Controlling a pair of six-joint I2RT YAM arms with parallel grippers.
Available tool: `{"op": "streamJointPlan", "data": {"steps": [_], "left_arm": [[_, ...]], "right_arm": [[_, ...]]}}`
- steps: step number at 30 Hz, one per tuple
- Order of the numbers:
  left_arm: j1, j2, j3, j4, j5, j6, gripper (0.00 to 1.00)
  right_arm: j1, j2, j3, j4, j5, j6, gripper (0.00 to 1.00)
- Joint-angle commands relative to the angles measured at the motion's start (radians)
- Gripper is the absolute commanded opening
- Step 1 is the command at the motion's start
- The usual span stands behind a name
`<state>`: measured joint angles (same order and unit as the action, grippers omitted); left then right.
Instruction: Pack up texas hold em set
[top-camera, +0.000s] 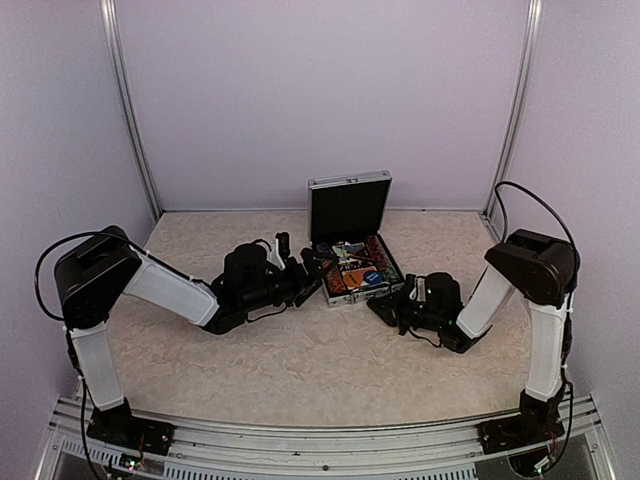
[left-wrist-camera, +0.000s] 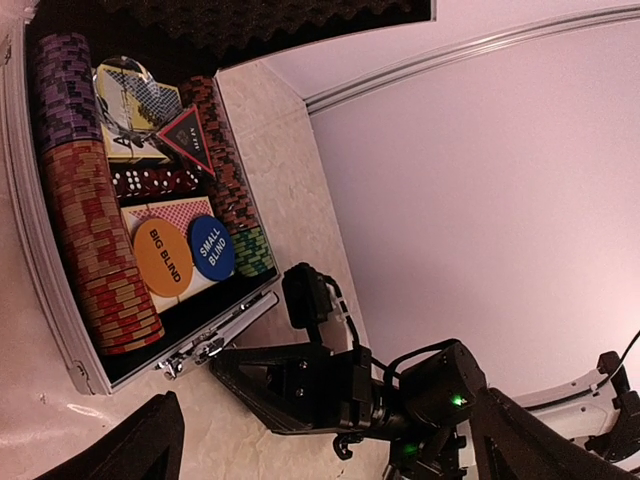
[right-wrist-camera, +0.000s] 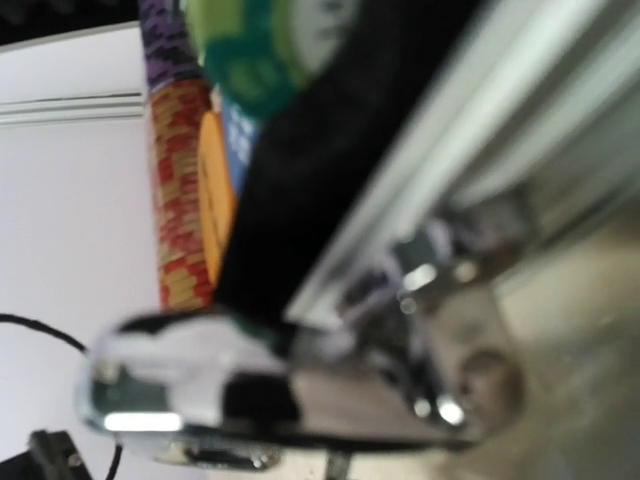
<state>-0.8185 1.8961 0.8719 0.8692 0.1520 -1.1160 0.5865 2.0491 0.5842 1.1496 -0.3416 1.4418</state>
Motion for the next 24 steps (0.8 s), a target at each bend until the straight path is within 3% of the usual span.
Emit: {"op": "streamJointPlan", "data": {"steps": [1,9,24], "left_arm": [[0.008,-0.055,-0.032,0.039,0.027,0.016,0.99],[0.022,-0.109,-0.09,0.054,0.046,0.003,0.99],[0.043,-0.085,-0.139,0.112,0.066,-0.013,0.99]], "right_arm": [[0.006,-0.054,0.057,-0.16,0.01,-0.025,0.0],[-0.008,-0.149,0.171,-0.429,-0.014,-0.061,0.0],[-0.044,-0.192,0.271,-0.475,-0.082,0.045,0.0]]}}
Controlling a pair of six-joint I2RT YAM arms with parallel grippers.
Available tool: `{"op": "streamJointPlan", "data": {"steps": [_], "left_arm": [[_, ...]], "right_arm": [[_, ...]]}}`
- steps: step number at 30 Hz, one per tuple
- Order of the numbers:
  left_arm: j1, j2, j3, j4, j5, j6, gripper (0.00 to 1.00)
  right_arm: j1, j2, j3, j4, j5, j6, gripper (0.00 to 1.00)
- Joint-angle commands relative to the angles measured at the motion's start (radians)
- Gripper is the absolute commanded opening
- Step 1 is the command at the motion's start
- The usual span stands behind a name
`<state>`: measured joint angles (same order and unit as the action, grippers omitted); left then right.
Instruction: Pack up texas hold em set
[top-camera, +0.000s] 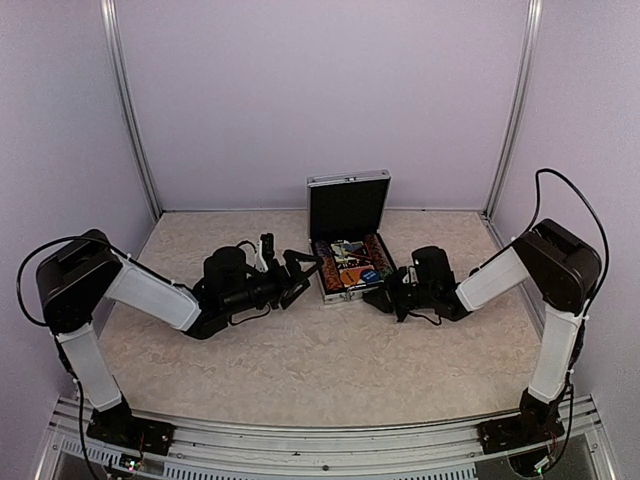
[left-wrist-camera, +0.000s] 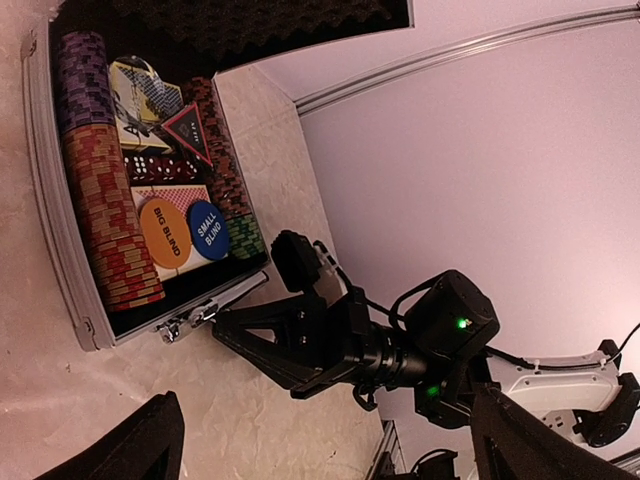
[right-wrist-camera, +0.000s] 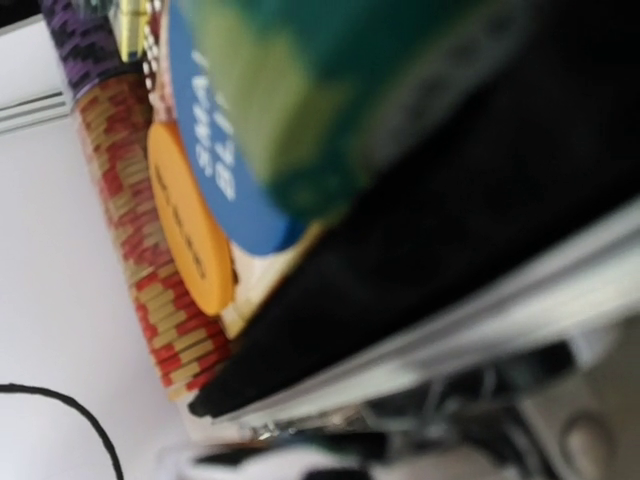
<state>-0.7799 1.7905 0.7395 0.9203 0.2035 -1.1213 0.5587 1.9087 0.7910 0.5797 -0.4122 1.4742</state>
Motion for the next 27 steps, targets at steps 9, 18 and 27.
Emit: {"op": "streamJointPlan", "data": {"steps": [9,18,27], "left_arm": [[-0.044,0.114,-0.026,0.192,-0.014,-0.049,0.99],[-0.083,0.184,0.041,0.185,-0.074,-0.017,0.99],[-0.136,0.302,0.035,0.41,-0.146,-0.089,0.99]], "right_arm": [[-0.023,-0.091,0.133,0.011,-0.021,-0.017,0.0],[-0.031,-0.074,0.149,0.081,-0.053,0.096,0.0],[-0.031,-0.113,0.184,0.04,-0.044,0.08,0.0]]}}
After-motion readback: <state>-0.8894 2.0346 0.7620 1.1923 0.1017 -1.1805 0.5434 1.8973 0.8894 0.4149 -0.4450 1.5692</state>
